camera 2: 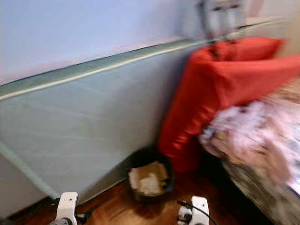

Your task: Clean up the room

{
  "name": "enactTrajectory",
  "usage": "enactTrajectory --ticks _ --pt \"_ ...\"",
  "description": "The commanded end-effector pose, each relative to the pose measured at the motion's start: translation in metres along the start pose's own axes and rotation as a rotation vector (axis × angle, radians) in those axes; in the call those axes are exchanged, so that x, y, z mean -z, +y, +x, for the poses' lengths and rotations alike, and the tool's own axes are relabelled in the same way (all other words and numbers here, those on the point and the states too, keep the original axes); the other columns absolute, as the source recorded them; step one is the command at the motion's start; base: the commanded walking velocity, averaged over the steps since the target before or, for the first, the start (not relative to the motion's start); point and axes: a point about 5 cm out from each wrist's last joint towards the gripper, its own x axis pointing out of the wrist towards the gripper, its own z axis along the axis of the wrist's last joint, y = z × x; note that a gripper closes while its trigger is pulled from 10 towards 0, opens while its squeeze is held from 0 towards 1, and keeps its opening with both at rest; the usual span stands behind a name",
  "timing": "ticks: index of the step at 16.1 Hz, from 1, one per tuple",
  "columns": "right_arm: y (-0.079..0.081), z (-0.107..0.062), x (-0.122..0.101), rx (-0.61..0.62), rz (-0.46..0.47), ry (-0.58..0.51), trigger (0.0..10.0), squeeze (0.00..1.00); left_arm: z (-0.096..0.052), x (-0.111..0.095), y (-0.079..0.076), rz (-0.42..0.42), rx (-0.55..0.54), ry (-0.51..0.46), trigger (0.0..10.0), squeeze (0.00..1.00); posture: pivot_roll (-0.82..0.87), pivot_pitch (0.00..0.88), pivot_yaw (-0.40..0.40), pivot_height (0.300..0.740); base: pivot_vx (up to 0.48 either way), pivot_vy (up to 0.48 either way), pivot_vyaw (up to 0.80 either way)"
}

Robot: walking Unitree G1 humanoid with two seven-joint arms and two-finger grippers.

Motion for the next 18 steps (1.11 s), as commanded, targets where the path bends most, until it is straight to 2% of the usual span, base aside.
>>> enactTrajectory --ticks 1,7,14,17,18 --pt "-0.0039 -0.0009 0.0019 0.015 0.016 -0.002 10.0 0.0 -0.0005 0.0048 -0.0018 -0.011 0.005 0.016 10.0 0.0 0.06 0.0 -0.061 0.74 0.0 0.0 0.8" --pt "-0.0041 -0.001 0.0019 0.011 0.008 0.003 10.0 0.0 -0.0005 0.005 -0.0018 -0.03 -0.003 0.013 10.0 0.0 0.06 0.0 -0.062 0.74 0.0 0.0 0.58" --pt "-0.0039 -0.0012 0.0044 0.023 0.04 0.001 10.0 0.0 -0.0009 0.0069 -0.0011 -0.036 -0.005 0.018 10.0 0.0 0.05 0.0 -0.053 0.74 0.0 0.0 0.0" --pt "-0.0042 -0.0014 0.0047 0.022 0.024 0.0 10.0 0.0 -0.001 0.0078 -0.0012 -0.03 -0.002 0.021 10.0 0.0 0.05 0.0 -0.049 0.74 0.0 0.0 0.0" --pt "-0.0036 -0.0015 0.0029 0.008 0.001 -0.018 10.0 0.0 -0.0012 0.0085 -0.0012 -0.032 -0.001 0.023 10.0 0.0 0.05 0.0 -0.047 0.74 0.0 0.0 0.8"
